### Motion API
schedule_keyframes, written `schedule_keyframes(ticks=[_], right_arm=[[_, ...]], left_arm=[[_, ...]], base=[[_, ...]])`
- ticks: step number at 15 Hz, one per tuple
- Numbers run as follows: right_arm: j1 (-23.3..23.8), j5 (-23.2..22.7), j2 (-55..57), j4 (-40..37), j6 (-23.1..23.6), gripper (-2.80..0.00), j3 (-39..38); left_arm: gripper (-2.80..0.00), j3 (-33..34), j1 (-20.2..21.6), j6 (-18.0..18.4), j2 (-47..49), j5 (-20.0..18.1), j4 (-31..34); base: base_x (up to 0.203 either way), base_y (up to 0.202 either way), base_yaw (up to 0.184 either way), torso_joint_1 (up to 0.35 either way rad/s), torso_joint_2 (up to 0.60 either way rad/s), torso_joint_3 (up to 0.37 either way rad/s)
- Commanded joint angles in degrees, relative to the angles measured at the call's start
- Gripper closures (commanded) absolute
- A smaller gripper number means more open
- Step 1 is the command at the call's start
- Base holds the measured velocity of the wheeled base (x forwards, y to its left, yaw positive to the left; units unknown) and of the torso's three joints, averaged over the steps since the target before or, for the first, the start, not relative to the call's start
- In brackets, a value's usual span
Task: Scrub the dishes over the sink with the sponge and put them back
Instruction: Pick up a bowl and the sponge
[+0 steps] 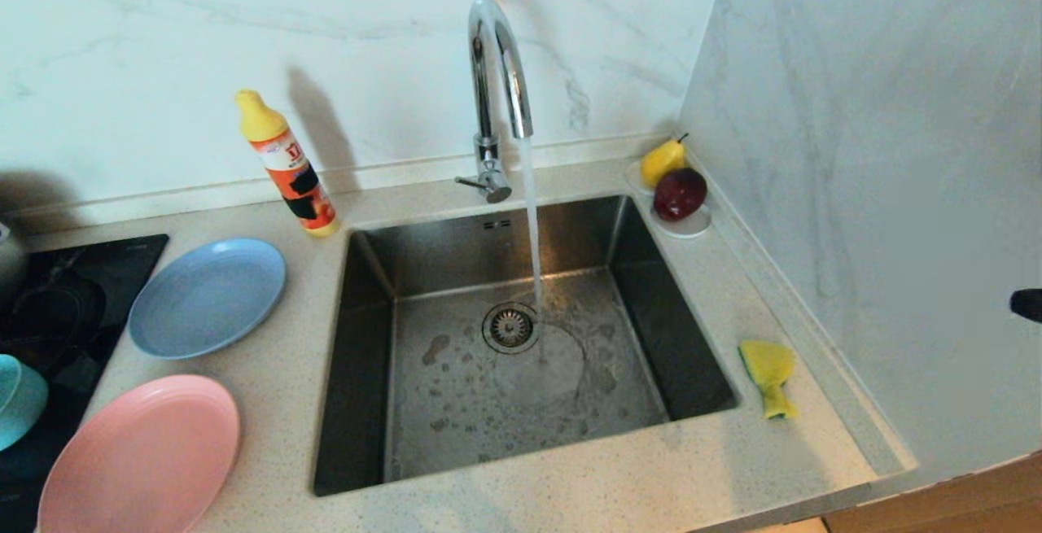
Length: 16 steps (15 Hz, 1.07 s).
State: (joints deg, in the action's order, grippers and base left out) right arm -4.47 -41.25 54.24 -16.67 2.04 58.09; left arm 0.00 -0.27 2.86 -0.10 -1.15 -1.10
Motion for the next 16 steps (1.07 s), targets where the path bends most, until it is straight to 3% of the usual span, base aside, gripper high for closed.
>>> schedule_keyframes(ticks=[1,8,13,16], right_arm=[[-7.2,8.0,2.5,1.1,-0.5,0.0,0.2],[-18.3,29.5,9.4,4.9,-2.9,0.0,0.0],[-22.2,40.7,13.6,8.2,-3.0,0.0,-0.3],[-25.7,49.8,15.6,8.3,-2.9,0.0,-0.6]], left_arm=[[0.0,0.7,0.0,0.0,0.0,0.0,0.0],[0.0,0.7,0.0,0.0,0.0,0.0,0.0],[0.0,0.7,0.0,0.0,0.0,0.0,0.0],[0.0,0.7,0.0,0.0,0.0,0.0,0.0]], base=[[0.0,0.0,0.0,0.0,0.0,0.0],[0.0,0.0,0.0,0.0,0.0,0.0],[0.0,0.0,0.0,0.0,0.0,0.0],[0.0,0.0,0.0,0.0,0.0,0.0]])
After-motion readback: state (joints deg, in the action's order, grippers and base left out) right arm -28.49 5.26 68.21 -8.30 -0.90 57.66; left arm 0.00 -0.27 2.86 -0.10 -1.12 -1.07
